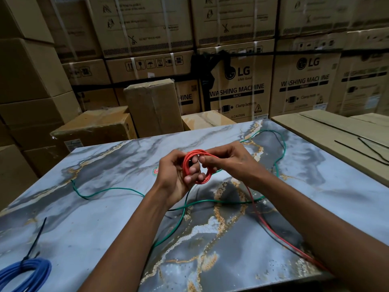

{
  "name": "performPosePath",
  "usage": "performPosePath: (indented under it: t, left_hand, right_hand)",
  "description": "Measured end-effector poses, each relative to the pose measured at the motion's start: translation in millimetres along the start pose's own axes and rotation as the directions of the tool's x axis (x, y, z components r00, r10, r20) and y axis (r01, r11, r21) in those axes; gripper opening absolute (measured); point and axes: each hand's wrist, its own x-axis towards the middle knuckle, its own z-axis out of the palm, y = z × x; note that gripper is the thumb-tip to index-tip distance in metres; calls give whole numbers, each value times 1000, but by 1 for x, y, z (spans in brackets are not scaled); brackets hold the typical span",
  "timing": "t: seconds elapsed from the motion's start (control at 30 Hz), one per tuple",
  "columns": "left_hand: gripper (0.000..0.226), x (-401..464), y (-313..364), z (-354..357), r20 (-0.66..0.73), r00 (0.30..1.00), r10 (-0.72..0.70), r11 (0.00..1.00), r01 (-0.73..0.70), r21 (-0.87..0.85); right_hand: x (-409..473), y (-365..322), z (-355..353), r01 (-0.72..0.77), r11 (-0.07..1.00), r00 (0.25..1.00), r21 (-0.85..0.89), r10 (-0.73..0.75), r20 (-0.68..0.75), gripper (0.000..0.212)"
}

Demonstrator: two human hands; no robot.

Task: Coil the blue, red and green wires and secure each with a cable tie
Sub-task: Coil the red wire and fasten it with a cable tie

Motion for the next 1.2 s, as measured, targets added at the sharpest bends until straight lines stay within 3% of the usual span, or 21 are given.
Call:
performPosePath:
  t: [0.37,0.6,0.8,0.97,1.1,1.2]
  left_hand:
    - [36,1,8,-9,160,982,-102,995,103,7]
    - [34,0,11,-18,152,972,-181,980,166,108]
    - [24,0,12,-16,56,994,-89,996,89,-2]
    - [27,0,20,-24,2,1000,14,978,-13,-206]
    - [36,-3,16,-21,136,987,-80,994,89,-59]
    - [38,-7,11,-15,276,931,-238,969,207,136]
  right_hand:
    - [2,-1,-7,-40,999,991,21,37,128,26]
    - [0,-2,-6,-79,996,972,-50,88,218,29]
    - [0,-7,-13,-120,984,992,-133,125,33,36]
    - [2,-4,-49,-179,972,982,149,185,-25,37]
    - [4,0,-57,-150,963,963,226,194,-186,37]
    - [6,1,-53,-117,970,931,214,182,-315,31]
